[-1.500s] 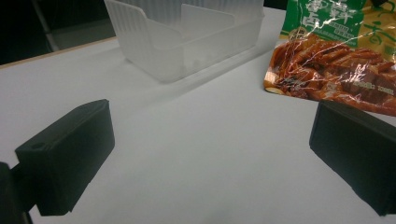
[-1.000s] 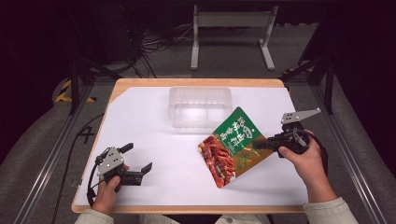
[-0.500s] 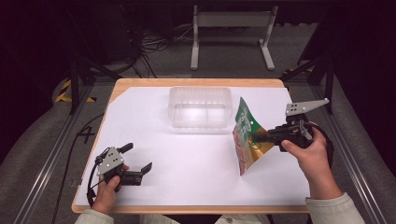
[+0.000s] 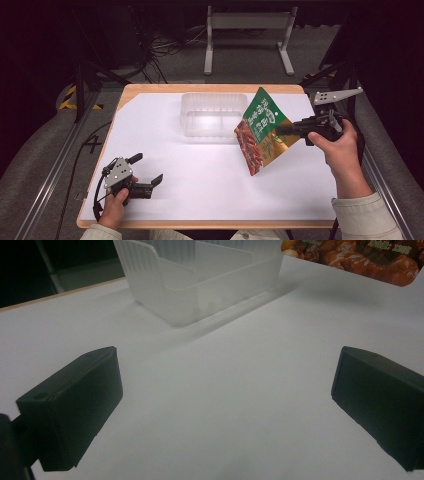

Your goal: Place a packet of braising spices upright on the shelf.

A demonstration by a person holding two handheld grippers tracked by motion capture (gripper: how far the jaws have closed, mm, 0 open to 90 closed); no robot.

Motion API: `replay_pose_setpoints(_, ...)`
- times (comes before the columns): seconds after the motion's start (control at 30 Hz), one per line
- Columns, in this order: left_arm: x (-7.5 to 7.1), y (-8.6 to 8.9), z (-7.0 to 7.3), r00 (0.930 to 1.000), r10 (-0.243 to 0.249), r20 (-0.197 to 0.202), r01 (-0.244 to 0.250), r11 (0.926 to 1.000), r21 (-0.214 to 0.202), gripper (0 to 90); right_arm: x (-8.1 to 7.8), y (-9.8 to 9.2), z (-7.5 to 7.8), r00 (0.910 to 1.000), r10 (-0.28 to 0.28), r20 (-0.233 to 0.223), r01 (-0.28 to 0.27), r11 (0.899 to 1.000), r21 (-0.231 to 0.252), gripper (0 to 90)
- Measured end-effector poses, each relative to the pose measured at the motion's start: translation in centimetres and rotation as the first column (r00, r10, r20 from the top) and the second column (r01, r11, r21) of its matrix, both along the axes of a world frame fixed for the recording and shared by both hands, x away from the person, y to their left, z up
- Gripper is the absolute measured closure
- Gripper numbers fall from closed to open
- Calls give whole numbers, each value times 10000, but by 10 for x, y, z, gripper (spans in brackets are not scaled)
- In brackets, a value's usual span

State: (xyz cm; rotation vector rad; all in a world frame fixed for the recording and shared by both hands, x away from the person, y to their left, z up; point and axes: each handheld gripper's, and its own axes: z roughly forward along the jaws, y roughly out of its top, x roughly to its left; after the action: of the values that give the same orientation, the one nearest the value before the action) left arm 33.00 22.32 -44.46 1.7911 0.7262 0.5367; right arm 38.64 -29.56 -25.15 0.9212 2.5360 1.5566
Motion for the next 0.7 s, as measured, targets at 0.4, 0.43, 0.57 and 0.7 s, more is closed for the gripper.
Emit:
replay_pose_setpoints(0.4, 0, 0, 0, 10000, 1, -11, -1, 10000, -7, 8, 19, 3, 24, 9996, -166, 220, 170, 9997, -168, 900)
replay_pose_setpoints(0.43, 0, 0, 0, 10000, 2, -13, -2, 10000, -9, 8, 21, 4, 26, 9996, -164, 225, 167, 9997, -152, 900)
replay_pose_setpoints(0.57, 0, 0, 0, 10000, 3, 1, -3, 10000, -21, 8, 28, 6, 33, 9996, -142, 258, 145, 9998, -100, 900)
replay_pose_setpoints(0.7, 0, 1, 0, 10000, -18, -8, 18, 10000, -23, 8, 35, 10, 38, 9994, -36, 347, 37, 10000, -34, 900)
